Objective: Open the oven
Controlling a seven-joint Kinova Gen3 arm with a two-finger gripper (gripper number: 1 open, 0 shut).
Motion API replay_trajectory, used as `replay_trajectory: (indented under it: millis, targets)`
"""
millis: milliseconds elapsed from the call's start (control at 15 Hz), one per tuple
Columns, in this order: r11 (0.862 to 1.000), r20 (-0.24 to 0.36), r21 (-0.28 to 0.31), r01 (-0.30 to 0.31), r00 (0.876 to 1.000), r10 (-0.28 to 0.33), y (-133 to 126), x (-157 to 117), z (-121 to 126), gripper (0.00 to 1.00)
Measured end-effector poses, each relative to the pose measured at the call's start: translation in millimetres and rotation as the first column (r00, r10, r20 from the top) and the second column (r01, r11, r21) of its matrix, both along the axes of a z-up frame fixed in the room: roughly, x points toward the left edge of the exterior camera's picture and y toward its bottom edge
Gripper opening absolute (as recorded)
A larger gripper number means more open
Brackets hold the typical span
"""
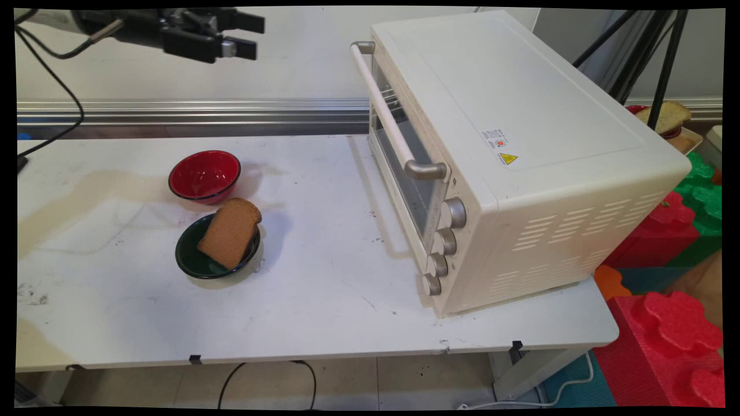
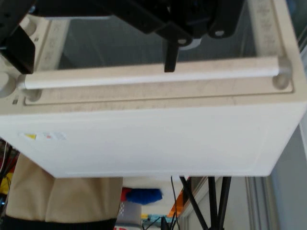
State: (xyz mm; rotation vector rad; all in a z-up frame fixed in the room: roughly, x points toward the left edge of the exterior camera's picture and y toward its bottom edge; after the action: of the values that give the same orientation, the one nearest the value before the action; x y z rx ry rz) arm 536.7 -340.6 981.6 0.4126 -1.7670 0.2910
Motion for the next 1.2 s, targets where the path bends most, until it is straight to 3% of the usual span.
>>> replay_trajectory:
  millis: [333, 1067, 1133, 1200]
  targets:
    - [1.0, 0.003, 0.005, 0.007, 1.0, -0.007, -14.0, -37.5, 1.3, 1.0]
    - [1.0, 0.103, -0.014, 0.023, 0.994, -0.021, -60.1, -111.8, -12.1, 1.0]
    - [1.0, 0.109, -0.016, 0.024, 0.994, -0.022, -62.3, -114.6, -12.9, 0.0]
    - [0.999, 0.115, -0.019, 0.027, 0.993, -0.025, -64.3, -117.0, -13.6, 0.0]
